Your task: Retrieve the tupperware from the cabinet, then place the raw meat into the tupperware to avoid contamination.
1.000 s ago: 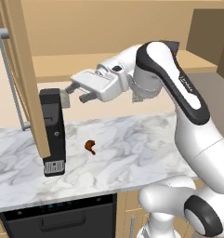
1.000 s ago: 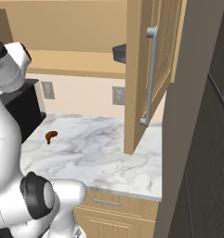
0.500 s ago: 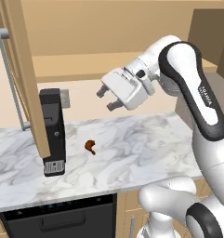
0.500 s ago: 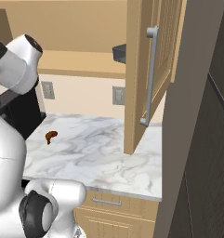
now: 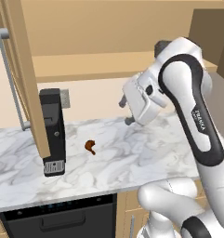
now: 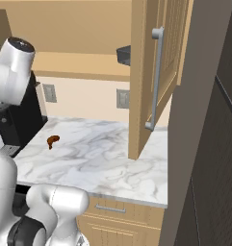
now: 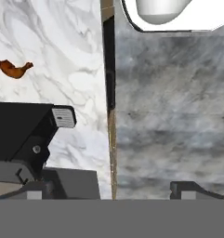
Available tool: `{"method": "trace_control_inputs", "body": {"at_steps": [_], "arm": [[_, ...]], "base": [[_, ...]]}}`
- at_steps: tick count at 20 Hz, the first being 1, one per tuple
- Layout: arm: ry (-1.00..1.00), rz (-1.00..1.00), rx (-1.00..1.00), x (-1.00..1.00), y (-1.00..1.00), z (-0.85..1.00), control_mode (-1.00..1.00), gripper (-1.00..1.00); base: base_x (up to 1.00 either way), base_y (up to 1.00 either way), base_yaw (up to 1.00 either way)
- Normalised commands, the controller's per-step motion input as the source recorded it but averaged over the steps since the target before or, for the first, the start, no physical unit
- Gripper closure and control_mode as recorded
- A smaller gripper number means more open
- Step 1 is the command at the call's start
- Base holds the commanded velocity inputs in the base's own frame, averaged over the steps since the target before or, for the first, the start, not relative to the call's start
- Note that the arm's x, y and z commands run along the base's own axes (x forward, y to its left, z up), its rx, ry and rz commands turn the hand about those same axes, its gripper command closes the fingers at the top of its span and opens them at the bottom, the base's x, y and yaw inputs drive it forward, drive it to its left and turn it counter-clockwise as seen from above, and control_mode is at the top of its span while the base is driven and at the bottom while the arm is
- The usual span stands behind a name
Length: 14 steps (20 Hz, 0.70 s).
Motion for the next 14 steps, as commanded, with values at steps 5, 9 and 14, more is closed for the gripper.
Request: {"method": "trace_control_inputs", "body": {"at_steps": [5, 9, 14], "arm": [[0.0, -0.3, -0.33, 0.06, -0.27, 0.0, -1.0, -1.0], [-0.02, -0.34, -0.31, 0.03, -0.17, -0.04, -1.0, -1.0], [-0.09, -0.32, -0.35, 0.03, -0.12, -0.09, -1.0, -1.0]], "base": [[0.0, 0.0, 0.0], [0.0, 0.0, 0.0], [0.0, 0.0, 0.0]]}}
